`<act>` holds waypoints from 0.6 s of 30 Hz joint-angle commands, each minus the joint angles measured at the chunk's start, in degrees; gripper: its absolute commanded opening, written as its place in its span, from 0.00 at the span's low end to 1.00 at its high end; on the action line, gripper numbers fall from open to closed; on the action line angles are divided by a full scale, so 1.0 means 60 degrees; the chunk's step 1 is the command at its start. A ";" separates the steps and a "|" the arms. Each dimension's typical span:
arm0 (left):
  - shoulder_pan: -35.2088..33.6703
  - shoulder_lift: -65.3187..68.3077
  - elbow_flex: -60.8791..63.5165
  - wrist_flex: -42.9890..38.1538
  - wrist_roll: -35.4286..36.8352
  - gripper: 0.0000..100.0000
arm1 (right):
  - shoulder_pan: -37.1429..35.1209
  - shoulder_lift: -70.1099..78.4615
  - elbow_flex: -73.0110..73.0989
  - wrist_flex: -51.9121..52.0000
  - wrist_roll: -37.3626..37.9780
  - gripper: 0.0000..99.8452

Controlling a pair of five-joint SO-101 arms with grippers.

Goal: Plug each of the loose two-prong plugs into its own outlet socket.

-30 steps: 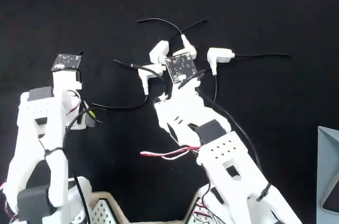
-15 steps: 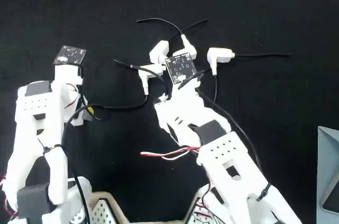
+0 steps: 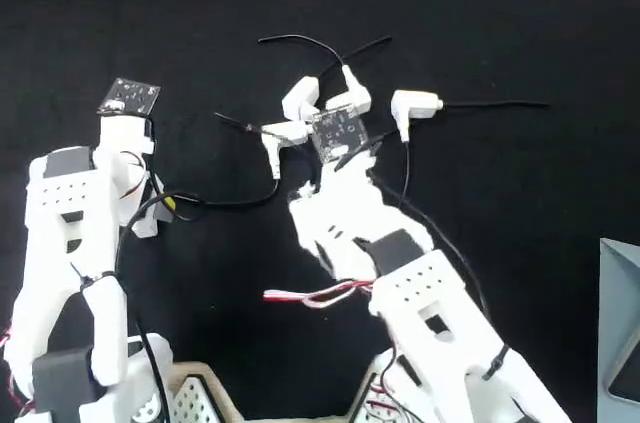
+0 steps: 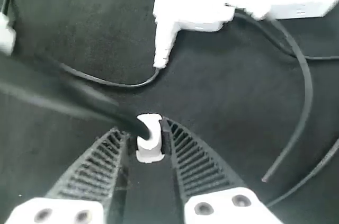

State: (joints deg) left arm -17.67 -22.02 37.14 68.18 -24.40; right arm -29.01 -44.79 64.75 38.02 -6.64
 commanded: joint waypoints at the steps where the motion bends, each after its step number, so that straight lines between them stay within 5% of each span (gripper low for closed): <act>1: -0.0125 0.0015 -0.0095 0.0059 -0.0059 0.25 | -0.0410 -0.0125 -0.0037 -0.0161 0.0088 0.01; 11: 0.1531 0.0205 -0.0183 -0.0205 0.0396 0.25 | -0.0396 -0.0125 0.0007 -0.0176 0.0425 0.01; 18: 0.0623 0.1978 -0.0901 -0.0454 0.0484 0.25 | -0.0396 -0.0125 0.0022 -0.0176 0.0425 0.01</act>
State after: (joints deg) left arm -10.81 -13.67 36.79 66.07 -22.11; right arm -30.59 -44.79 65.19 38.02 -4.53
